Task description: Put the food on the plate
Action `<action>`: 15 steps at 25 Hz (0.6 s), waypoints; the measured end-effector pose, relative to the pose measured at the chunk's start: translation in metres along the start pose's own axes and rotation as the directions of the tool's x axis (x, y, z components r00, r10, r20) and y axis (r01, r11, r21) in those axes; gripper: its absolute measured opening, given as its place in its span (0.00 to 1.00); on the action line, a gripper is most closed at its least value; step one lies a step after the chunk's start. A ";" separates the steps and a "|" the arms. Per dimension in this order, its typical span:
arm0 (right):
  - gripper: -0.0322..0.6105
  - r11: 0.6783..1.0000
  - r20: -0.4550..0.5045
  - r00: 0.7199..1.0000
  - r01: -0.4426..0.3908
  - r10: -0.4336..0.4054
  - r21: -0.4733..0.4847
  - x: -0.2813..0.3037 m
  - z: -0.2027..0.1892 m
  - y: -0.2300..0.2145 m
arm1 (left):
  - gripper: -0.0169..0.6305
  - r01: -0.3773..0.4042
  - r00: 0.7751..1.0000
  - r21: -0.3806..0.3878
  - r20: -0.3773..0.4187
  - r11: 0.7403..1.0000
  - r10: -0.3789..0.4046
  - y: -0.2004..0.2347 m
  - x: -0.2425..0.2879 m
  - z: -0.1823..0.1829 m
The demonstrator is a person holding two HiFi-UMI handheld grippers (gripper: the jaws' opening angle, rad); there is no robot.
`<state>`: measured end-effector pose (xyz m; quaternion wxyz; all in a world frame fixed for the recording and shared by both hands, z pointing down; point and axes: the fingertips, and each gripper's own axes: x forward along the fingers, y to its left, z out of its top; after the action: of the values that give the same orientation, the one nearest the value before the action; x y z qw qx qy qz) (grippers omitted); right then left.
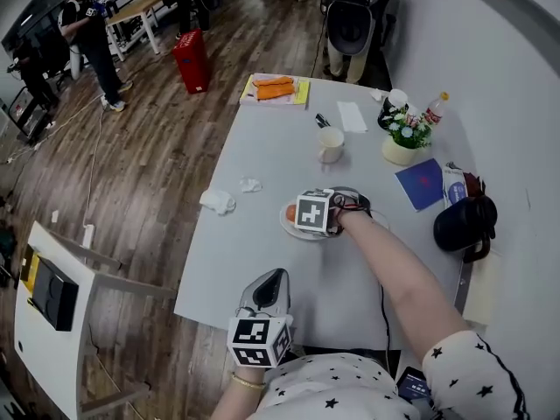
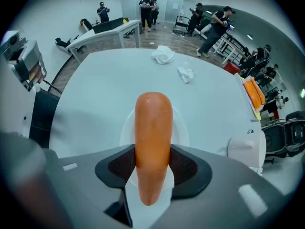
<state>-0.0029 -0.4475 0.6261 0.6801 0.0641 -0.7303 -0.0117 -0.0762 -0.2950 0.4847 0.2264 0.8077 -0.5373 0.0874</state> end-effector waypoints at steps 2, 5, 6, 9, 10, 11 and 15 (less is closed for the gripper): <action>0.38 1.000 -0.047 0.999 -0.012 0.011 -0.026 0.009 -0.003 -0.001 | 0.04 -0.007 1.000 0.003 0.001 1.000 0.006 0.001 -0.001 0.000; 0.38 0.999 -0.082 0.996 -0.031 0.028 -0.036 0.017 -0.004 0.002 | 0.04 -0.014 1.000 0.006 0.001 1.000 0.014 0.003 -0.002 -0.001; 0.38 0.999 -0.086 0.996 -0.036 0.033 -0.037 0.018 -0.003 0.003 | 0.04 -0.016 1.000 0.006 0.000 1.000 0.016 0.003 -0.003 -0.001; 0.38 0.998 -0.088 0.995 -0.046 0.043 -0.037 0.021 -0.002 0.003 | 0.04 -0.019 1.000 0.011 -0.002 1.000 0.019 0.004 -0.003 -0.002; 0.38 0.998 -0.086 0.995 -0.048 0.045 -0.034 0.021 -0.002 0.003 | 0.04 -0.018 1.000 0.013 -0.002 1.000 0.018 0.003 -0.003 -0.002; 0.38 0.998 -0.083 0.995 -0.048 0.046 -0.029 0.021 -0.001 0.003 | 0.04 -0.017 1.000 0.017 -0.002 1.000 0.017 0.003 -0.002 -0.001; 0.39 1.000 -0.028 0.999 -0.016 0.016 0.012 0.019 -0.002 0.000 | 0.04 -0.009 1.000 0.028 0.000 1.000 0.009 -0.002 -0.002 0.001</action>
<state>-0.0024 -0.4493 0.6456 0.6898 0.0622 -0.7213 -0.0011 -0.0754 -0.2934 0.4830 0.2147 0.8084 -0.5396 0.0956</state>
